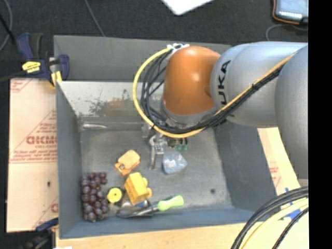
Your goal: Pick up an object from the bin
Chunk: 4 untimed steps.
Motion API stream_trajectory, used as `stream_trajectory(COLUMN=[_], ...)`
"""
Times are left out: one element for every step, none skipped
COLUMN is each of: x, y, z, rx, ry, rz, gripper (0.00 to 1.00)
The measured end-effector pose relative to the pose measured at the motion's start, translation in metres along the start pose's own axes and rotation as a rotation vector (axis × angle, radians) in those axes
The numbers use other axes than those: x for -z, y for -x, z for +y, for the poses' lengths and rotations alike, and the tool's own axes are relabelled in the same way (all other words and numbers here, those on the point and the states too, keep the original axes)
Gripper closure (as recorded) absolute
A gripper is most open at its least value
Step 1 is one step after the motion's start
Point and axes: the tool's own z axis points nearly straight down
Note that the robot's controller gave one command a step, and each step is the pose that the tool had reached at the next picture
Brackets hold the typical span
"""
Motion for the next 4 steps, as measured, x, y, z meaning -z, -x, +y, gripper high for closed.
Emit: stream_trajectory(x=[0.005, -0.023, -0.072, -0.099], y=[0.002, 0.012, 0.05, 0.052], z=[0.0, -0.032, -0.053, -0.068], rx=[-0.002, 0.072, 0.16, 0.335], ry=[0.001, 0.002, -0.003, 0.0], rz=[-0.008, -0.012, -0.02, -0.009], gripper=[0.0, 0.0, 0.0, 0.0])
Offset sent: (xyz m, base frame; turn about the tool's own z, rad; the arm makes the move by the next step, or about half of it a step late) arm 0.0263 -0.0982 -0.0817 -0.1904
